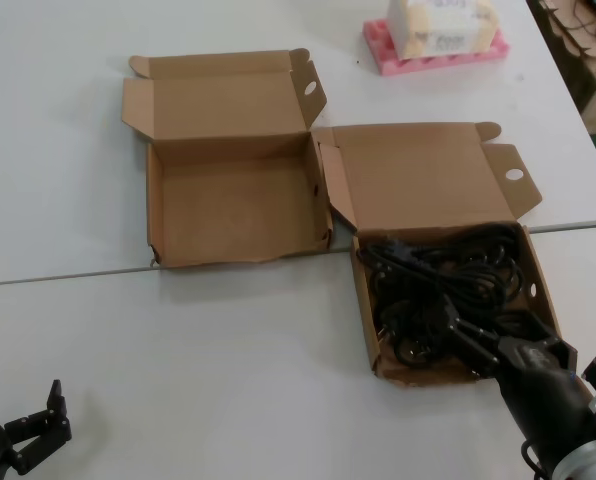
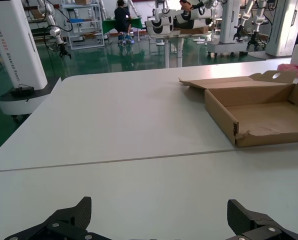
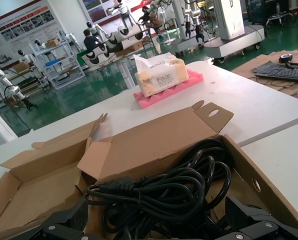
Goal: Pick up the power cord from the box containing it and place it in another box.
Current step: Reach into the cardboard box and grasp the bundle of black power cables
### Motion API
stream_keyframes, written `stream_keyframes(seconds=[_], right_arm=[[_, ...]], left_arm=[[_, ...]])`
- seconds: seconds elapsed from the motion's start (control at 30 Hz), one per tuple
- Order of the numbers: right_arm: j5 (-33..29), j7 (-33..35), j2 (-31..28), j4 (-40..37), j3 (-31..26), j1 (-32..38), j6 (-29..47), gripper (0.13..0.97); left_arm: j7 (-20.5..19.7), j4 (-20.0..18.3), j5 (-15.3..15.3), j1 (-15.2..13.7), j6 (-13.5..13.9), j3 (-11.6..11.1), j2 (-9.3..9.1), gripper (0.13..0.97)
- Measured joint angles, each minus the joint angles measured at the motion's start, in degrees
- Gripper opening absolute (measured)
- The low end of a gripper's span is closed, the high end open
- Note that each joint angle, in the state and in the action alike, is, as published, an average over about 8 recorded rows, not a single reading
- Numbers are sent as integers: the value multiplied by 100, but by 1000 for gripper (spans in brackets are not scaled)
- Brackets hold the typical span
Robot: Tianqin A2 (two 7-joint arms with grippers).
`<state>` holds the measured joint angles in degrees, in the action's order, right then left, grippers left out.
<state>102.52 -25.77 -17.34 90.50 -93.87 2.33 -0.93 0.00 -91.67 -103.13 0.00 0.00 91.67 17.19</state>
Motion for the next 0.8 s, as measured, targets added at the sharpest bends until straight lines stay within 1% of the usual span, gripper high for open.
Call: stream_keyframes(seconds=[0.53, 0.67, 0.8], right_arm=[[-15, 0, -46, 28, -11, 3, -1, 966], [-114, 0, -262, 155, -46, 44, -21, 966], [-240, 0, -654, 324, -143, 172, -74, 966]], left_arm=[[0, 0, 0, 0, 0, 0, 0, 964], [0, 0, 0, 0, 0, 0, 0, 961], [0, 0, 0, 0, 0, 1, 0, 945]])
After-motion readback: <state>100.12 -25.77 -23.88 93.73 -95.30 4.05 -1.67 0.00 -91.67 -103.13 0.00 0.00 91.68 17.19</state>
